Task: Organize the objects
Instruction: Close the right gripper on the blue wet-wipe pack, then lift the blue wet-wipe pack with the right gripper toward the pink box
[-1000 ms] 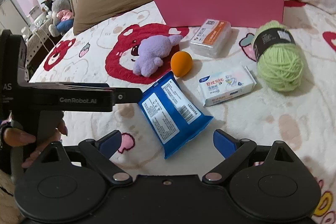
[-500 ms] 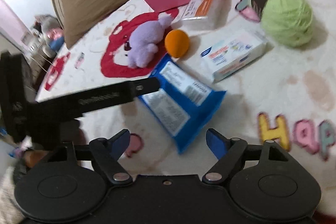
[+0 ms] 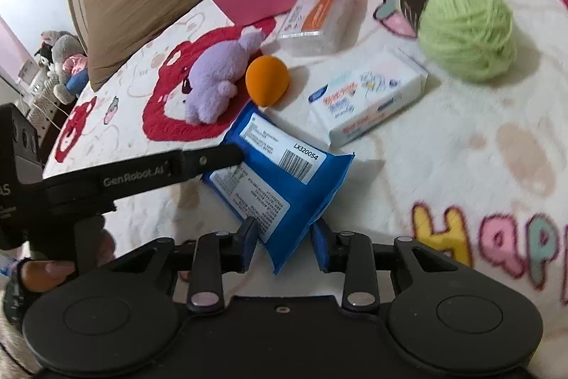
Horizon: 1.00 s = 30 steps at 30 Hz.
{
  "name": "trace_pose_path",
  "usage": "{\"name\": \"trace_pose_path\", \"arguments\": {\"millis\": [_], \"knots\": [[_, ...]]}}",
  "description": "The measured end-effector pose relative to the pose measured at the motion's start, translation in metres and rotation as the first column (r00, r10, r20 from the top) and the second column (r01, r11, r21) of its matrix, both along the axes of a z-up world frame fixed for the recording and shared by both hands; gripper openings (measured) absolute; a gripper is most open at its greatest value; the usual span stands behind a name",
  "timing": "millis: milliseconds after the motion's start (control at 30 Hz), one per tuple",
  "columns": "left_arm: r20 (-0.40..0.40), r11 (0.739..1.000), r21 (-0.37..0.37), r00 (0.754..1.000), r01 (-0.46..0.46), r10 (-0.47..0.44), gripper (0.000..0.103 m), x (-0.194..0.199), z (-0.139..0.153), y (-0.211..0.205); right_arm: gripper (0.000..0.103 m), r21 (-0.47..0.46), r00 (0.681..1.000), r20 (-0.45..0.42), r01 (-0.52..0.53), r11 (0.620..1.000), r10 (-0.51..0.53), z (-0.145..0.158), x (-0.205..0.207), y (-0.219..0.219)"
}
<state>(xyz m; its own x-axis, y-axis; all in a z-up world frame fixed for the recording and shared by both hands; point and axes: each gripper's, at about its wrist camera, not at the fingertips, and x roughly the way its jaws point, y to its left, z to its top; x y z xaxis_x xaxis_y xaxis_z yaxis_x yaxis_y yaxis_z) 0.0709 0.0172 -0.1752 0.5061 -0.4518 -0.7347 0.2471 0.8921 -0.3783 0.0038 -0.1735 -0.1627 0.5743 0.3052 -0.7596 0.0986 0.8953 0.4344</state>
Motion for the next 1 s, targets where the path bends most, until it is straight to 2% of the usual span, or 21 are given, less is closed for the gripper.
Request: {"name": "trace_pose_path", "arguments": {"millis": [167, 267, 367, 433, 533, 633, 667, 733, 767, 833, 1000], "knots": [[-0.056, 0.998, -0.058, 0.998, 0.02, -0.023, 0.032, -0.005, -0.003, -0.006, 0.031, -0.127, 0.999, 0.038, 0.018, 0.992, -0.013, 0.009, 0.003, -0.006], [-0.086, 0.997, -0.072, 0.996, -0.004, -0.002, 0.032, -0.014, -0.005, -0.012, 0.031, -0.173, 0.999, 0.051, 0.02, 0.985, -0.011, 0.013, 0.005, -0.013], [-0.071, 1.0, -0.025, 0.997, -0.016, 0.014, 0.032, -0.019, -0.003, -0.022, 0.035, -0.143, 0.998, 0.04, 0.044, 0.989, -0.038, 0.012, 0.006, -0.024], [-0.072, 0.999, -0.018, 0.997, -0.035, 0.034, 0.033, -0.018, -0.004, -0.022, 0.037, -0.117, 0.998, 0.031, 0.066, 0.991, -0.063, 0.008, 0.006, -0.028], [-0.074, 0.997, -0.035, 0.995, -0.071, 0.069, 0.036, -0.015, -0.006, -0.018, 0.049, -0.117, 0.995, 0.033, 0.094, 0.989, -0.091, 0.003, 0.004, -0.029], [-0.006, 0.998, 0.025, 0.998, -0.062, 0.062, 0.037, -0.017, -0.005, -0.023, 0.054, -0.058, 0.995, 0.036, 0.093, 0.994, -0.091, -0.002, 0.002, -0.031], [0.017, 0.998, 0.048, 0.999, -0.045, 0.044, 0.034, -0.019, -0.004, -0.027, 0.054, -0.034, 0.994, 0.033, 0.102, 0.994, -0.101, -0.004, 0.001, -0.032], [0.014, 1.0, 0.023, 1.0, -0.013, 0.013, 0.032, -0.017, -0.003, -0.029, 0.054, -0.025, 0.994, 0.043, 0.102, 0.994, -0.101, -0.006, 0.001, -0.031], [-0.007, 1.0, -0.018, 1.0, 0.001, -0.001, 0.032, -0.015, -0.003, -0.027, 0.051, -0.033, 0.994, 0.046, 0.097, 0.995, -0.096, -0.006, 0.002, -0.03], [-0.021, 0.999, -0.039, 1.0, 0.009, -0.01, 0.032, -0.013, -0.004, -0.025, 0.043, -0.05, 0.996, 0.051, 0.079, 0.996, -0.077, -0.003, 0.005, -0.028], [-0.074, 0.994, -0.105, 0.997, -0.002, -0.006, 0.03, -0.011, -0.005, -0.019, 0.037, -0.161, 0.998, 0.06, 0.025, 0.987, -0.015, 0.005, 0.012, -0.018]]}}
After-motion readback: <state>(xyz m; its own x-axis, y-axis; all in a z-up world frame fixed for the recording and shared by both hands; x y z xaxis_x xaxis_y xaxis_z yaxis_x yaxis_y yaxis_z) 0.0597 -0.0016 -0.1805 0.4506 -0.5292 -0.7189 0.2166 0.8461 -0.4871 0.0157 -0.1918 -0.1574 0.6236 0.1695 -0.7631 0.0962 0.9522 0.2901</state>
